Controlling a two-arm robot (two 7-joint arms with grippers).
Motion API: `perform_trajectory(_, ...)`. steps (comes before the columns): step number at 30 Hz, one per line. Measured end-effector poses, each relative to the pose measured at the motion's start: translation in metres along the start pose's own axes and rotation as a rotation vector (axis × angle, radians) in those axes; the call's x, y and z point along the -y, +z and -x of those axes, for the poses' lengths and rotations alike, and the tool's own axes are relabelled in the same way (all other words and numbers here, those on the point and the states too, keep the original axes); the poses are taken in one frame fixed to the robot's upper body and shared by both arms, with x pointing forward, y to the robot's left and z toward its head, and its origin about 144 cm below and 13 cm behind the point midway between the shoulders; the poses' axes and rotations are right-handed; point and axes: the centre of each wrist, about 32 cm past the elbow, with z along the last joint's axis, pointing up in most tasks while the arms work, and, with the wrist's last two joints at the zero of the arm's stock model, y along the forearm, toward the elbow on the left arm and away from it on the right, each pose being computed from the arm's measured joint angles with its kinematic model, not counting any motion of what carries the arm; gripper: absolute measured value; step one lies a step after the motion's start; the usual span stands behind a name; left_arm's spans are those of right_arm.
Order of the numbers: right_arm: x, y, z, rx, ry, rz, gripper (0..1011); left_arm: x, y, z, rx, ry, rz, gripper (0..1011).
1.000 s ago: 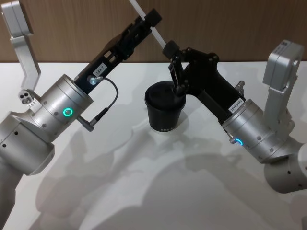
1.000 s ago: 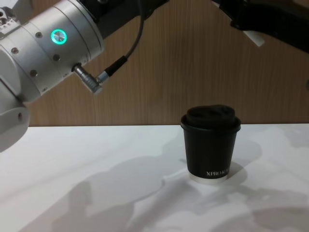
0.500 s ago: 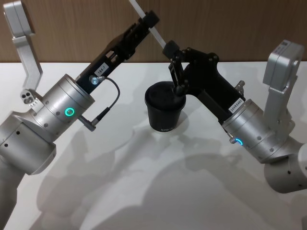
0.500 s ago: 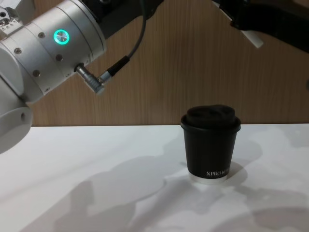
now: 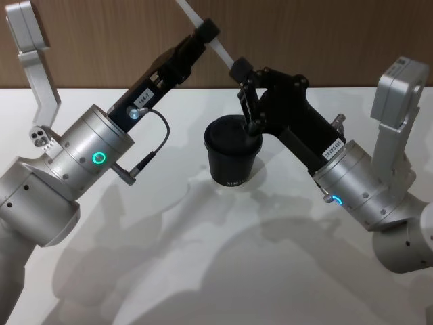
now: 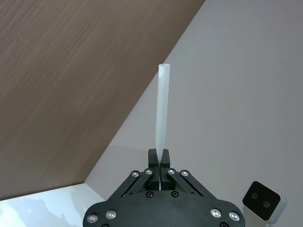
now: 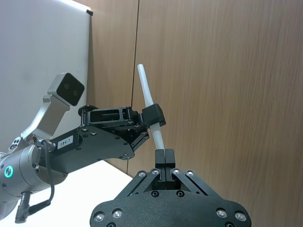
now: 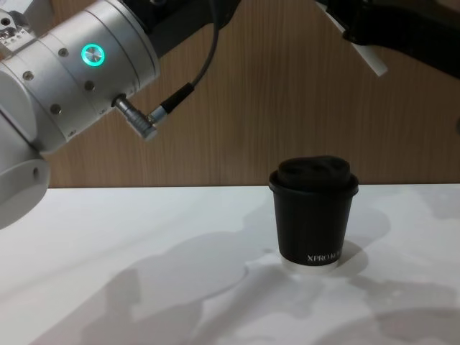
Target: Pick up the straw with one hand, pass it to the other hand, and insert it into the cup.
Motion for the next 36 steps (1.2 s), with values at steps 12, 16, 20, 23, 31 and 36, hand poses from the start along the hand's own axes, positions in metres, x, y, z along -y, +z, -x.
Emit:
perform_trajectory(12,0.0,0.0,0.0,0.0,0.0,0.0,280,0.0,0.0,0.0,-0.001,0.0,-0.001,15)
perform_trajectory(16,0.0,0.0,0.0,0.0,0.0,0.0,398,0.0,0.0,0.0,0.002,0.0,-0.003,15)
perform_trajectory(20,0.0,0.0,0.0,0.0,0.0,0.0,519,-0.001,0.001,0.001,0.028,0.001,-0.013,15)
perform_trajectory(23,0.0,0.0,0.0,0.0,0.0,0.0,610,-0.001,0.004,0.002,0.06,0.003,-0.026,15)
perform_trajectory(31,0.0,0.0,0.0,0.0,0.0,0.0,852,-0.004,0.013,0.007,0.181,0.012,-0.073,15)
perform_trajectory(36,0.0,0.0,0.0,0.0,0.0,0.0,978,-0.006,0.021,0.011,0.266,0.019,-0.103,15)
